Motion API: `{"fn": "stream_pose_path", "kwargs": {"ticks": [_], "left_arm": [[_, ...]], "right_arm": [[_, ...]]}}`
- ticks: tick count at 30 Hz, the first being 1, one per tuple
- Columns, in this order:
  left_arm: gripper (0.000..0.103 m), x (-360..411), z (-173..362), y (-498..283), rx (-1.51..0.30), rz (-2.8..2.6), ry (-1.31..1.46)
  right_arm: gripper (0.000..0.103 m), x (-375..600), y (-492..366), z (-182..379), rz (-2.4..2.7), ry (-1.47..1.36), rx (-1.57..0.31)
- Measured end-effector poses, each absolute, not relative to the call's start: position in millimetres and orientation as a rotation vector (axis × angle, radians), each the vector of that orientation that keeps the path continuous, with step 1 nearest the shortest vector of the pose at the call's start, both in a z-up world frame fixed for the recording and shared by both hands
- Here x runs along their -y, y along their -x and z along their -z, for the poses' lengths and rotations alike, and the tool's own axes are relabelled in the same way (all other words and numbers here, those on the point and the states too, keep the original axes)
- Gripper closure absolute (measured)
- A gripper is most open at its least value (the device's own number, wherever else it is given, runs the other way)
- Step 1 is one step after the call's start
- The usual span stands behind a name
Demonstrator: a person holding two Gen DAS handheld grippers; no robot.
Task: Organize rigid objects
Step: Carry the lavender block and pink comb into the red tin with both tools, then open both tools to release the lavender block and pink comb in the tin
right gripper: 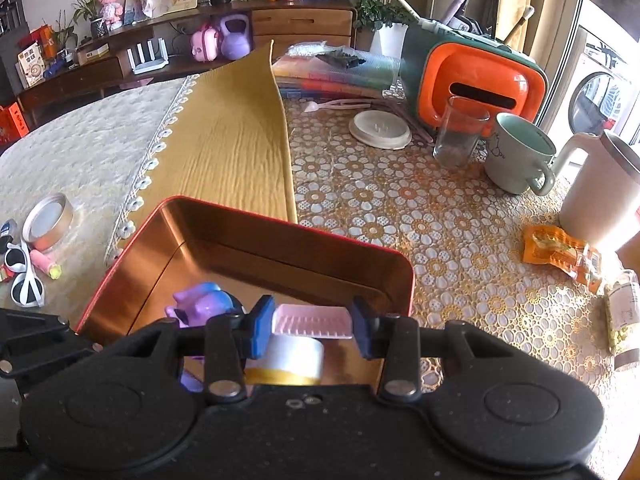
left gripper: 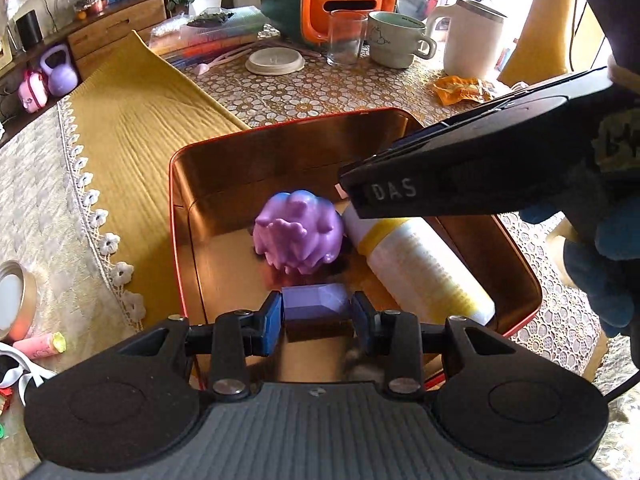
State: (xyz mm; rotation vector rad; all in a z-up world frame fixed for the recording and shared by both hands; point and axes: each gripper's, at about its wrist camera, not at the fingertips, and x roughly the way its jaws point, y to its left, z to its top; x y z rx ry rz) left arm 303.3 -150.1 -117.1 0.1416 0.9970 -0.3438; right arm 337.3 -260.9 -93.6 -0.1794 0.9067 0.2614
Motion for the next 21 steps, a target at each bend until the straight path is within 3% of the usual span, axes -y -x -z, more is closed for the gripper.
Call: {"fn": "stream_pose_path", "kwargs": {"ticks": [12, 21], "left_arm": [[0.064, 156.9, 119.1, -302.2, -1.006, 0.325, -0.185], [0.049, 151.5, 109.5, -290.0, -0.987, 0.323, -0.151]], "right_arm": [[0.058, 267.0, -333.5, 93.3, -0.248, 0.141, -0.906], [0.054, 272.4, -319.2, 84.1, -0.245, 0.125, -0.895]]}}
